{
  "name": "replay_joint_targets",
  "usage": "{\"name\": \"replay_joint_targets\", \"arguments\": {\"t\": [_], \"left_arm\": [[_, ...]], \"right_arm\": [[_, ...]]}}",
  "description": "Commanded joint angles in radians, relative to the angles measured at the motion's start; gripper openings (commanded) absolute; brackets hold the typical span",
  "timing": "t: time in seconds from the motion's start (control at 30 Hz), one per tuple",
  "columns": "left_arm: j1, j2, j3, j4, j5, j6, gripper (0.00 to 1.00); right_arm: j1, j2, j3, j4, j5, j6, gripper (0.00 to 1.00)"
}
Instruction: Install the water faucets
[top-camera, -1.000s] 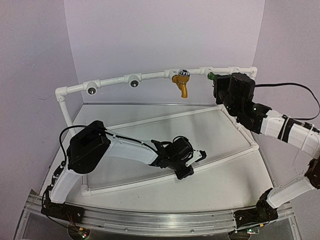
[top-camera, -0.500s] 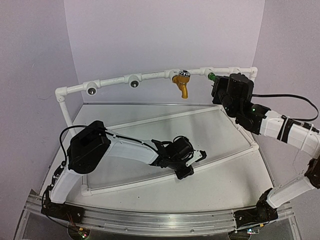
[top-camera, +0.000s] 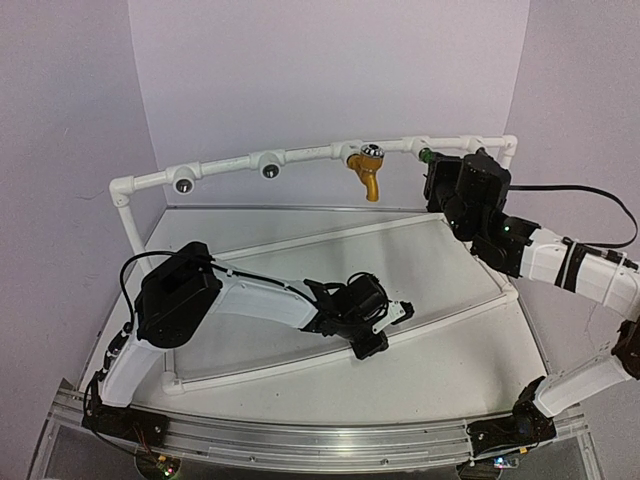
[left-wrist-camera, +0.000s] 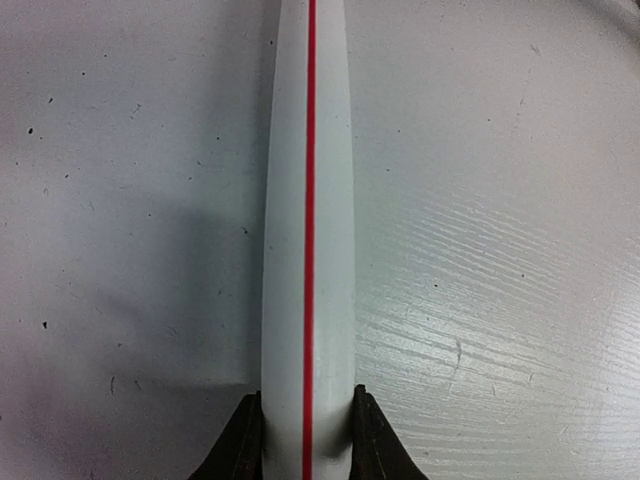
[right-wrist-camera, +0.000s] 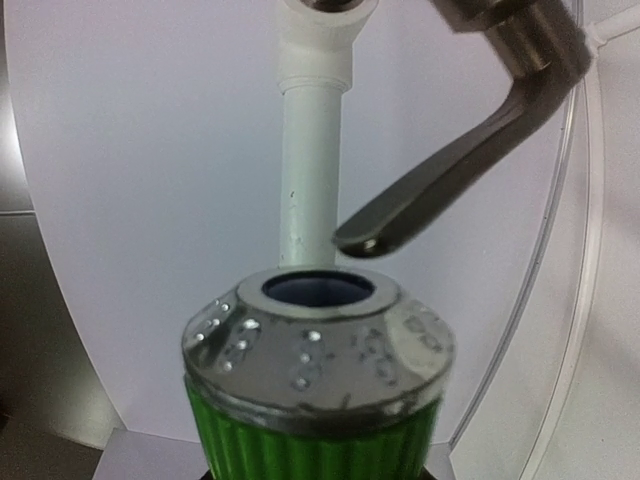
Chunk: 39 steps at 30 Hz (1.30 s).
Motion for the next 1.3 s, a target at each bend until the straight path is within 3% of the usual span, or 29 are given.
{"name": "replay_joint_targets", "arguments": {"t": [0.0, 0.2, 0.8, 1.13, 1.27], "left_arm": [[-0.113, 0.059, 0.002, -0.122, 0.170, -0.006, 0.00], [-0.113, 0.060, 0.003, -0.125, 0.171, -0.006, 0.00], [-0.115, 0.066, 0.010, -0.132, 0.176, -0.006, 0.00], [-0.115, 0.068, 0.014, -0.136, 0.177, -0.006, 0.00], [-0.116, 0.065, 0.012, -0.138, 0.167, -0.001, 0.00]], "right_arm": [[0.017, -0.020, -0.010, 0.071, -0.022, -0.078, 0.33], [0.020, -0.032, -0.026, 0.084, -0.010, -0.099, 0.40], [0.039, -0.068, -0.034, 0.074, -0.004, -0.180, 0.97], [0.044, -0.108, -0.042, 0.012, -0.003, -0.219, 0.98], [0.045, -0.109, 0.024, -0.097, -0.117, -0.423, 0.98]]}}
